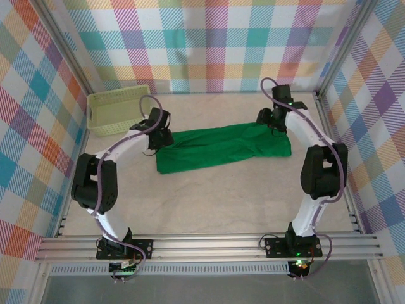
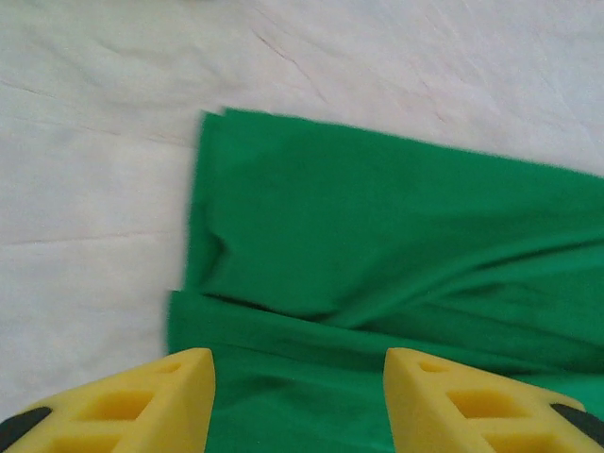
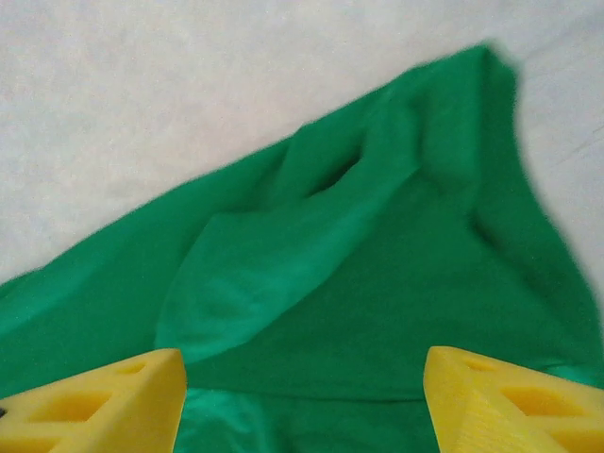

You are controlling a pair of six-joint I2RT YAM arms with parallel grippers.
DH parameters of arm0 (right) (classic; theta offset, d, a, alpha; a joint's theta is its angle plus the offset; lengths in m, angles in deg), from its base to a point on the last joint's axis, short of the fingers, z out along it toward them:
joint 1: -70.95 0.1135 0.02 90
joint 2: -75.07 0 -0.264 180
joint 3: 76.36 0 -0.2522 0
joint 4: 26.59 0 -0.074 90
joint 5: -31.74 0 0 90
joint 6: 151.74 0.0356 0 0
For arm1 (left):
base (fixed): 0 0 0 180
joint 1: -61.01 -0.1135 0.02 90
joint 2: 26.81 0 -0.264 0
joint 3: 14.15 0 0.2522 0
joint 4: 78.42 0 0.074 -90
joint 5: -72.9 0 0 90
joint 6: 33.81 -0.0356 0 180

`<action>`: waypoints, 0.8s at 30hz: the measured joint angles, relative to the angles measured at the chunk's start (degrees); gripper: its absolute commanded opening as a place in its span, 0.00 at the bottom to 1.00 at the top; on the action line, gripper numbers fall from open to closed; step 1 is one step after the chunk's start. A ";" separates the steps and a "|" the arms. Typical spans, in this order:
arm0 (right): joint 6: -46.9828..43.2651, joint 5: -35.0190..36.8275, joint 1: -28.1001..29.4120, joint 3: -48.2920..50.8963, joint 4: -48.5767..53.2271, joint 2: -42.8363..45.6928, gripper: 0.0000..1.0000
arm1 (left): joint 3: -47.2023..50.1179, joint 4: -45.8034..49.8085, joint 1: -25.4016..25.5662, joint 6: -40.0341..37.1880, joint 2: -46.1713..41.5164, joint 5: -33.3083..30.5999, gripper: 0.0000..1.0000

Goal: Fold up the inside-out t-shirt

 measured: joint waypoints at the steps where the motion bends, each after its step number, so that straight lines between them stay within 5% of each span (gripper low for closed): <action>1: 0.98 -1.16 0.33 -0.02 0.02 -1.27 0.68 | -1.33 0.11 0.15 0.11 2.21 0.94 0.48; 7: 4.57 -3.41 -0.26 -0.22 1.27 -10.64 0.67 | -6.58 0.76 -1.84 0.66 14.95 2.25 0.48; 13: 5.99 -3.19 -3.45 -5.77 3.93 -15.63 0.66 | -6.95 0.87 -2.99 0.85 15.21 2.27 0.49; 20: 5.75 -1.01 -5.29 -21.97 9.44 -26.45 0.64 | 3.04 -2.60 -1.79 3.45 8.52 2.73 0.52; 24: 5.42 -0.28 -4.07 -28.83 11.04 -29.99 0.64 | 13.40 -3.48 2.91 7.50 0.37 1.31 0.56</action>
